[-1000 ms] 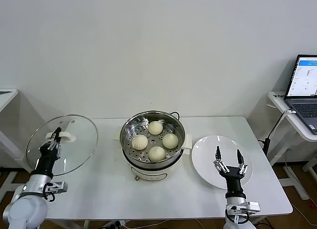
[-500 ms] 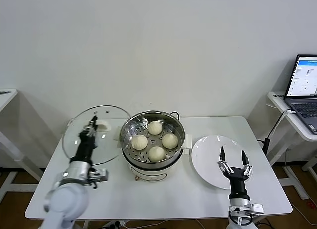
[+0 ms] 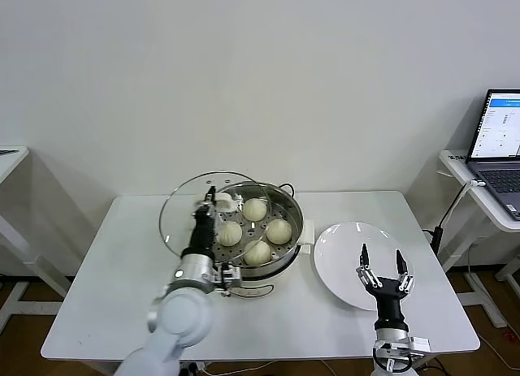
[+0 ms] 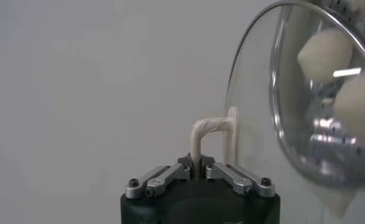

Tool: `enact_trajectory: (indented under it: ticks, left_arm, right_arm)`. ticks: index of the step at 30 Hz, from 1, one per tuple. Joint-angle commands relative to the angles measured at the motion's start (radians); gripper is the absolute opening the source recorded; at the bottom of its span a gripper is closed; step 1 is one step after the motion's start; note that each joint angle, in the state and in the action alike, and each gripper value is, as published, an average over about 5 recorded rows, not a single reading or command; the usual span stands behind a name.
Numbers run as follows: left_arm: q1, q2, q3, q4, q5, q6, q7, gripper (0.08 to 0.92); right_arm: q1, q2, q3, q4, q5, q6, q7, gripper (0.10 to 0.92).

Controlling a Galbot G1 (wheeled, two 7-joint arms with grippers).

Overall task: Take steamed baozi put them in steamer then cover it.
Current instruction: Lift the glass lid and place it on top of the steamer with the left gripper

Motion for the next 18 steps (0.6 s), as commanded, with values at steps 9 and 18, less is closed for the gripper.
enact_trajectory:
  ticks: [9, 18]
  left_arm:
    - [-0.097, -0.170, 0.107, 0.193, 0.148, 0.057, 0.012, 0.189]
    - [-0.089, -0.203, 0.100, 0.224, 0.147, 0.066, -0.003, 0.189]
  right_arm:
    - [-0.001, 0.003, -0.005, -0.011, -0.014, 0.003, 0.001, 0.823]
    - [0.001, 0.002, -0.007, -0.023, -0.021, 0.009, 0.000, 0.823]
